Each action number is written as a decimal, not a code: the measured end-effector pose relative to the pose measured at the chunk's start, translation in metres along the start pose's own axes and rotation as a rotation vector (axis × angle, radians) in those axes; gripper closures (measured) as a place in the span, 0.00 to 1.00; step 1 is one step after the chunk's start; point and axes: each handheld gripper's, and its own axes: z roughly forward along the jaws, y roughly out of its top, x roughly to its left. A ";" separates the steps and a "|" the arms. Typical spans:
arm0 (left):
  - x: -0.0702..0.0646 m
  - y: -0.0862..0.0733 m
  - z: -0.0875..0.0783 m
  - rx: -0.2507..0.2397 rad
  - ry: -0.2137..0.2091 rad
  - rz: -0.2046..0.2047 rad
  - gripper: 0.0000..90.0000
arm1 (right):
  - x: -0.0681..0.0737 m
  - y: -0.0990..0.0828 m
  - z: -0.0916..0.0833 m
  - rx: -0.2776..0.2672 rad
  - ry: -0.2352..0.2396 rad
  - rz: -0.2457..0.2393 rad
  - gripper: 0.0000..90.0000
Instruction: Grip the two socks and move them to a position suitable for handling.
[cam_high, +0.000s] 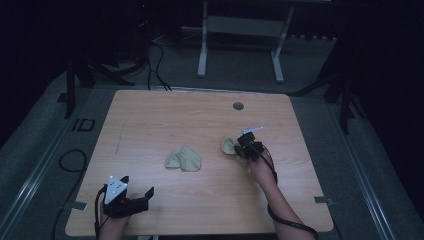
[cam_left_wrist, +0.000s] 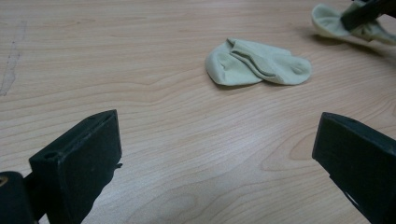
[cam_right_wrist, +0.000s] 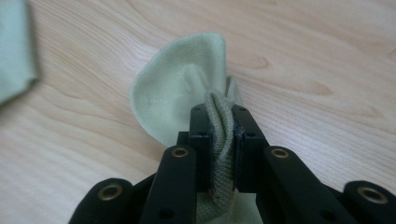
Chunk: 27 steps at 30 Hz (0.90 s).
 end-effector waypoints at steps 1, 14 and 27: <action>0.000 0.000 0.000 0.000 0.000 0.000 0.01 | 0.002 0.000 -0.004 -0.008 0.005 -0.003 0.90; 0.000 0.001 0.001 0.000 0.003 0.000 0.01 | 0.028 -0.005 -0.073 -0.127 0.060 -0.087 0.90; -0.002 0.001 0.002 0.000 -0.004 0.001 0.01 | 0.068 -0.040 -0.113 -0.190 0.080 -0.157 0.90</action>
